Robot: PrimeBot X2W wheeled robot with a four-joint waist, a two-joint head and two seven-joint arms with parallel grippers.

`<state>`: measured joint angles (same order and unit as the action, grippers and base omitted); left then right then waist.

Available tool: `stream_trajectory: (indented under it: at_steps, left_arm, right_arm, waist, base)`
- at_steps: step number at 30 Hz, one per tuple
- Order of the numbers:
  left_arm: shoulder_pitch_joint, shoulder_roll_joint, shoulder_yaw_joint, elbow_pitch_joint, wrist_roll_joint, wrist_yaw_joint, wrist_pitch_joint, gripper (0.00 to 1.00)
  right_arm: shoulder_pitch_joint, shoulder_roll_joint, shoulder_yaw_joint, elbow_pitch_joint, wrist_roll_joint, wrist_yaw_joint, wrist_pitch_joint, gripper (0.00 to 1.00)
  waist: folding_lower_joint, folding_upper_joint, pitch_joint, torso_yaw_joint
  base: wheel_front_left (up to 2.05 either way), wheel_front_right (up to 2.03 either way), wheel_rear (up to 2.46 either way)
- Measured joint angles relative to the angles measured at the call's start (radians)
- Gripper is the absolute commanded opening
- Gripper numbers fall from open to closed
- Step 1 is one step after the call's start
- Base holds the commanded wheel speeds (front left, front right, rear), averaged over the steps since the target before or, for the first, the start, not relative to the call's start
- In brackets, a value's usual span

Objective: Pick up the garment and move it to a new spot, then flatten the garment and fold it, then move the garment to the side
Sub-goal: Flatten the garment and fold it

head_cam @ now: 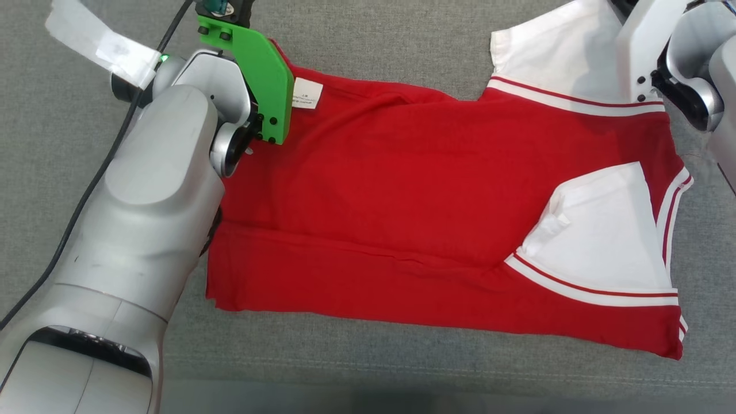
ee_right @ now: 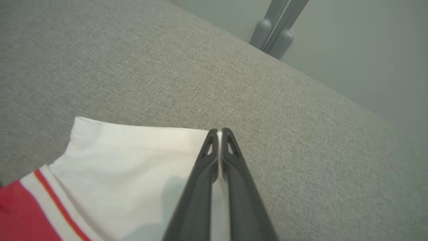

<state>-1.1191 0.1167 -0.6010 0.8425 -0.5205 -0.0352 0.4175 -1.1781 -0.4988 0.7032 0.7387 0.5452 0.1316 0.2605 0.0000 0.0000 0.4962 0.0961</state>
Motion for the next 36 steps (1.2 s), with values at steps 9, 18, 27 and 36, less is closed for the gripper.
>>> stream_trajectory:
  at_steps: [9,18,27,36]
  left_arm:
    - [0.039,0.023,0.008,-0.023,-0.007,0.018,-0.050,0.00]
    - [0.128,0.043,-0.025,-0.067,-0.004,0.022,-0.059,0.00]
    - [0.235,0.095,-0.046,-0.143,0.004,0.045,-0.067,0.00]
    - [0.338,0.155,-0.057,-0.259,0.003,0.076,-0.052,0.00]
  right_arm:
    - [0.065,-0.033,-0.031,-0.046,0.017,0.000,-0.083,0.00]
    - [0.189,-0.106,-0.025,-0.215,0.118,0.000,-0.104,0.00]
    - [0.413,-0.287,-0.072,-0.566,0.247,0.000,-0.027,0.00]
    - [0.650,-0.384,-0.165,-0.811,0.322,0.000,0.119,0.00]
  waist:
    - [0.0000,0.0000,-0.056,0.004]
    - [0.0000,0.0000,-0.117,0.015]
    - [0.0000,0.0000,-0.191,0.008]
    - [0.0000,0.0000,-0.233,-0.030]
  base:
    - [0.00,0.00,0.00]
    - [0.00,0.00,0.00]
    - [0.00,0.00,0.00]
    - [0.00,0.00,0.00]
